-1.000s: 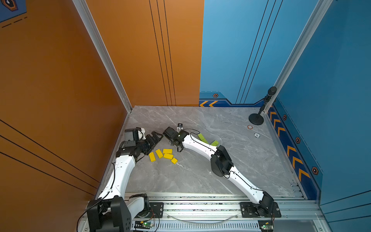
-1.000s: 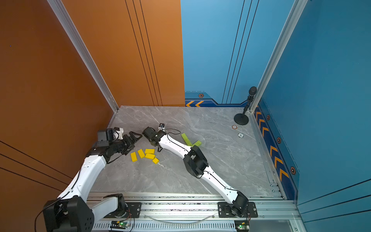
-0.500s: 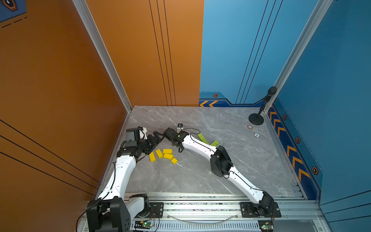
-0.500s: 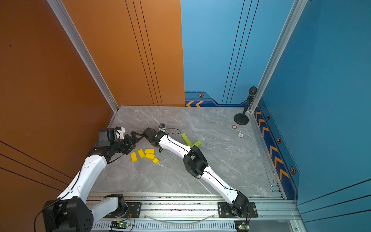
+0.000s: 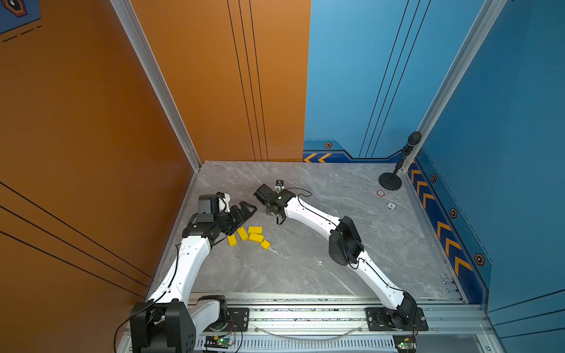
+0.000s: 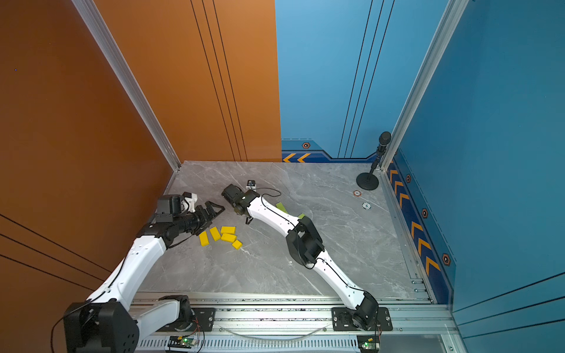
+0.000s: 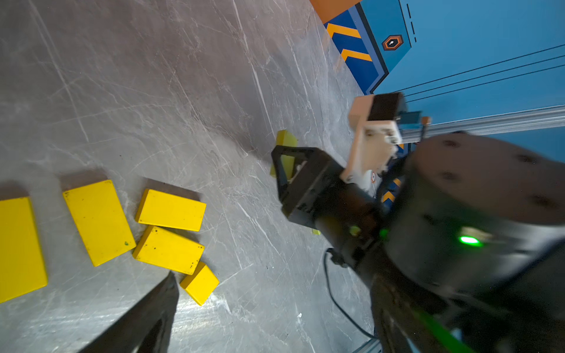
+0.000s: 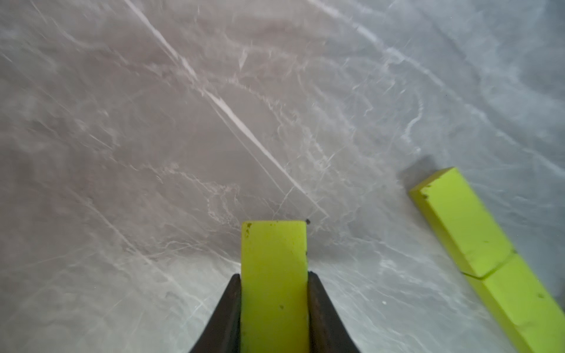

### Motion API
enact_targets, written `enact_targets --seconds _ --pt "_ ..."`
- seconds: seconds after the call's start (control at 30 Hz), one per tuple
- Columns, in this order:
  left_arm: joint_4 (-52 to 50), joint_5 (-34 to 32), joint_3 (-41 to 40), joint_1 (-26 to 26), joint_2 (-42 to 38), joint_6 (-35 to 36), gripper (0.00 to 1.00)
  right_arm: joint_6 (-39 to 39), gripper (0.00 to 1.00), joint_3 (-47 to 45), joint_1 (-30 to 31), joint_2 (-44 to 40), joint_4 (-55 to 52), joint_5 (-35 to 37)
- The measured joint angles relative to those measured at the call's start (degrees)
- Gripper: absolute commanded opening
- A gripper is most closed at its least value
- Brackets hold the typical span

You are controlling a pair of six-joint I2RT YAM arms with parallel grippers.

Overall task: Assemble the letter v with building blocks
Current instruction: Pick up the building block from the center of the board, then assemble the building block at the center of the board.

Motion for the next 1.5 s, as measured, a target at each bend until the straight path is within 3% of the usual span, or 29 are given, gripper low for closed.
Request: enact_targets --seconds 0.17,0.4,0.53,0.7,1.1,1.5 --pt "0.22 -2.45 2.71 -5.86 2.86 -0.04 0.98 1.92 0.29 -11.54 -5.07 -14.34 2.47 -0.39" --pt "3.23 -5.40 5.79 -12.87 7.26 -0.55 0.98 7.43 0.29 -34.03 -19.10 -29.18 8.28 -0.31" --pt "4.94 -6.47 6.84 -16.41 10.25 -1.16 0.98 9.44 0.29 -40.72 -23.39 -29.07 9.01 -0.52" --pt "8.55 -7.39 7.04 -20.00 13.64 -3.19 0.98 10.73 0.30 -42.12 -25.03 -26.71 9.55 -1.36" --pt "24.20 -9.25 4.46 -25.97 25.29 -16.81 0.98 12.26 0.31 -42.40 -27.04 -19.45 10.86 -4.13" --pt "26.71 -9.31 5.53 -27.21 27.28 -18.47 0.98 13.75 0.33 -42.97 -26.75 -19.23 10.91 -4.39"
